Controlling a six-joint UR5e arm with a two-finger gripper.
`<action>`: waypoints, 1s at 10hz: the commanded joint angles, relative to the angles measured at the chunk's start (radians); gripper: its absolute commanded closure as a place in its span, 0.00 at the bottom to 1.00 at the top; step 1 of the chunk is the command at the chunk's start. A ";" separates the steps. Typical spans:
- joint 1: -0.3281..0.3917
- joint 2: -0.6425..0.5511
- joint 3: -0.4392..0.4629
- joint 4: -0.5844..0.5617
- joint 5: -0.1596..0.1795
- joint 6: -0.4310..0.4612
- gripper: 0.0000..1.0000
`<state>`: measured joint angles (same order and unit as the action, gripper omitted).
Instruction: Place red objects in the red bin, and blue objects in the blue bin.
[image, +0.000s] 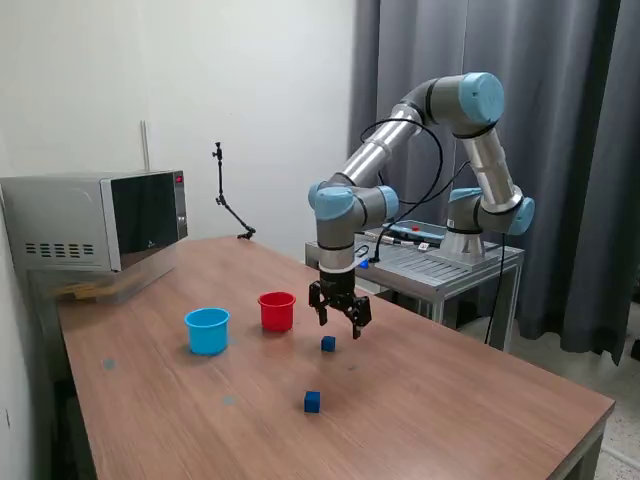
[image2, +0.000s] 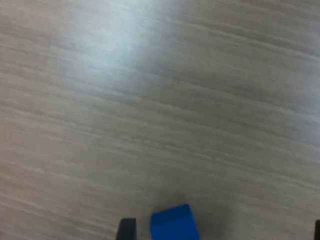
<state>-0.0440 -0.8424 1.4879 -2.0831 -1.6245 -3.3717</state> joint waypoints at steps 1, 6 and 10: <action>0.001 0.020 -0.005 -0.002 0.005 0.002 0.00; 0.001 0.031 -0.026 -0.124 0.005 0.058 0.00; 0.000 0.031 -0.012 -0.135 0.003 0.066 0.00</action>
<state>-0.0443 -0.8115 1.4675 -2.2112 -1.6211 -3.3088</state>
